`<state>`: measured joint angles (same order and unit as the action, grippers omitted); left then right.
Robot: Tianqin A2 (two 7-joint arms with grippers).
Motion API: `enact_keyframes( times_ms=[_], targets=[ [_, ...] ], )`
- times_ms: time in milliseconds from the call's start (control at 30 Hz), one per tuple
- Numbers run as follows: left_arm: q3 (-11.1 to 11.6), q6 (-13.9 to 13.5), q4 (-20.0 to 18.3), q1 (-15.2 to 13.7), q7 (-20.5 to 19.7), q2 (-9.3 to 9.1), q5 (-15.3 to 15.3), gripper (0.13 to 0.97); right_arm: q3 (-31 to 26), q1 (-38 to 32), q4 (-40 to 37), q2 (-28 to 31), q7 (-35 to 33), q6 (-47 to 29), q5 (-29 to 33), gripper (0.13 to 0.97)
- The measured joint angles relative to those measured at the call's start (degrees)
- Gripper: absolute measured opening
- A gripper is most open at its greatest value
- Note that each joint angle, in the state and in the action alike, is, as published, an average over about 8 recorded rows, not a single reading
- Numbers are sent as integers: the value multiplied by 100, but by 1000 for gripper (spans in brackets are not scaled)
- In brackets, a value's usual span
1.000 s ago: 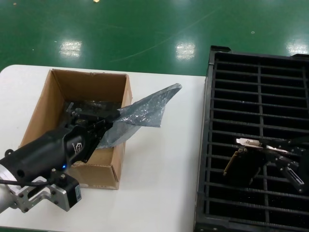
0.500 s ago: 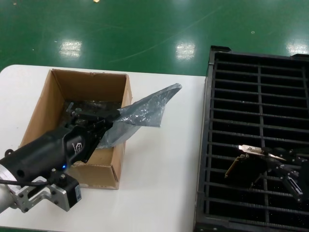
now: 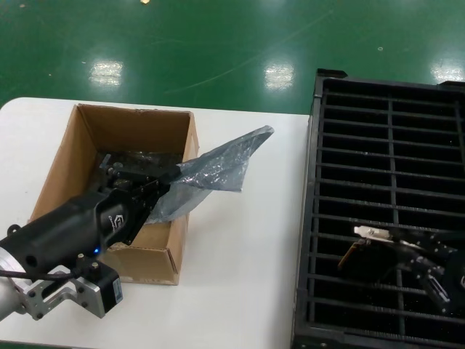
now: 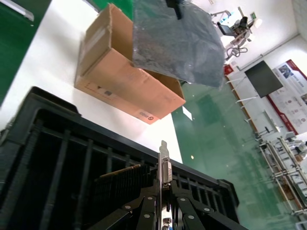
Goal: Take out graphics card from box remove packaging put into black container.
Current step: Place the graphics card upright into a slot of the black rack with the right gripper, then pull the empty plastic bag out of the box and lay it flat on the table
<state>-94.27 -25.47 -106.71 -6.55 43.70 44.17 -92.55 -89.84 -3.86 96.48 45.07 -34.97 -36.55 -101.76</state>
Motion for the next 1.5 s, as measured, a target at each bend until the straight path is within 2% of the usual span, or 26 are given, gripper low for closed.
enact_keyframes(
  times_ms=[400, 667, 800, 1067, 1100, 1200, 1367, 1500],
  targets=[
    [0, 0, 0, 0, 0, 0, 0, 140, -160, 53, 46, 77, 200, 48, 132, 200],
    [0, 0, 0, 0, 0, 0, 0, 140, -142, 125, 175, 146, 336, 77, 130, 296],
    [0, 0, 0, 0, 0, 0, 0, 140, -102, 161, 255, 166, 397, 91, 100, 296],
    [0, 0, 0, 0, 0, 0, 0, 140, 77, 243, 416, 125, 537, 179, -27, 458],
    [0, 0, 0, 0, 0, 0, 0, 140, 114, 252, 439, 98, 582, 214, -55, 458],
    [0, 0, 0, 0, 0, 0, 0, 140, 211, 253, 499, -25, 792, 384, -137, 538],
    [0, 0, 0, 0, 0, 0, 0, 140, 171, 130, 510, -362, 1555, 1058, -161, 671],
    [0, 0, 0, 0, 0, 0, 0, 140, -156, -85, 406, -665, 2444, 1979, -178, 732]
  ],
)
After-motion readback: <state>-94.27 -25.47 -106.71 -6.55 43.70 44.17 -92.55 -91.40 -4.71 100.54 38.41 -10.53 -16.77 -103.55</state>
